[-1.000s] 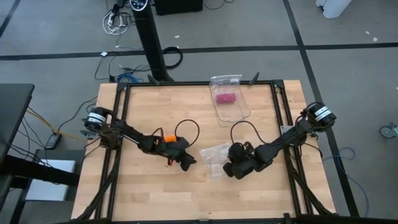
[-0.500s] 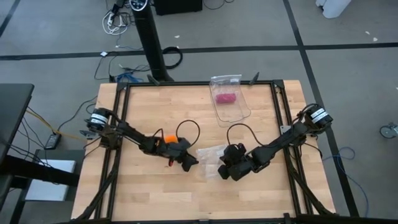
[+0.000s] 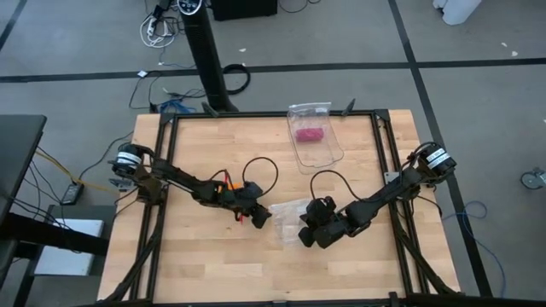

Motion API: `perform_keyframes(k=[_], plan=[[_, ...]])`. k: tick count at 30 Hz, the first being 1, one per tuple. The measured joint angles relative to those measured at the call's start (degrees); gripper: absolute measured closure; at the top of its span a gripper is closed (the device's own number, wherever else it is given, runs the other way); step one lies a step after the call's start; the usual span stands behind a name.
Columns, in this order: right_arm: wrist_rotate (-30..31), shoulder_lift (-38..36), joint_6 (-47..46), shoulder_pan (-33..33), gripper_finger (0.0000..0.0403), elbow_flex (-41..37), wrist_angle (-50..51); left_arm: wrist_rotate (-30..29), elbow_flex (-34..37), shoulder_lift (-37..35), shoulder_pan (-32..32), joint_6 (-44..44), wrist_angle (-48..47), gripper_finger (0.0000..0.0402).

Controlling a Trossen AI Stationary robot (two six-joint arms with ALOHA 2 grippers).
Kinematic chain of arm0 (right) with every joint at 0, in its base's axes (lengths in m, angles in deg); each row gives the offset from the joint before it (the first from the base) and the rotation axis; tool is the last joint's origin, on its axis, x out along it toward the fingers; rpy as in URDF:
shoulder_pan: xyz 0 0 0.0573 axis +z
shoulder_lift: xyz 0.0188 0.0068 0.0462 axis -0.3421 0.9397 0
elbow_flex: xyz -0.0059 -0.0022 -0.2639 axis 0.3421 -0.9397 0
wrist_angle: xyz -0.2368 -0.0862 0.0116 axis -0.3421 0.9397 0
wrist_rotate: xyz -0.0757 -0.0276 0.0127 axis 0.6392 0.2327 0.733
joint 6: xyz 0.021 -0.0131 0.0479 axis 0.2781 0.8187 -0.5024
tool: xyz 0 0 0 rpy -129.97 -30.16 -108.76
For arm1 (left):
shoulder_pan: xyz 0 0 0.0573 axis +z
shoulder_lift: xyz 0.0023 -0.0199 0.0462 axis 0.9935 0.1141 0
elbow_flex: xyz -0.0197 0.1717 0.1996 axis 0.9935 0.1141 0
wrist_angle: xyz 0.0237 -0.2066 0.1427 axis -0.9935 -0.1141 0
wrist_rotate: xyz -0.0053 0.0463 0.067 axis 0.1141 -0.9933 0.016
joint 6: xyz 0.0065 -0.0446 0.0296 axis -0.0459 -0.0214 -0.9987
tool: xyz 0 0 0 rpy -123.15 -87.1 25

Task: Roll bandage
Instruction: Open the transparent zip bag

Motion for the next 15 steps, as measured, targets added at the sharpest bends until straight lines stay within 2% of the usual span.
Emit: perform_keyframes(k=[8, 15], plan=[[-0.5, 0.0, -0.9, 0.0, 0.0398, 0.0, 0.8, 1.4, 0.0, 5.4, 0.2, 3.1, 2.9, 0.0240], [-1.0, 0.0, -1.8, -0.2, 0.0398, 0.0, 2.3, 0.1, 0.1, 5.8, 1.0, 3.3, 4.8, 0.0240]])
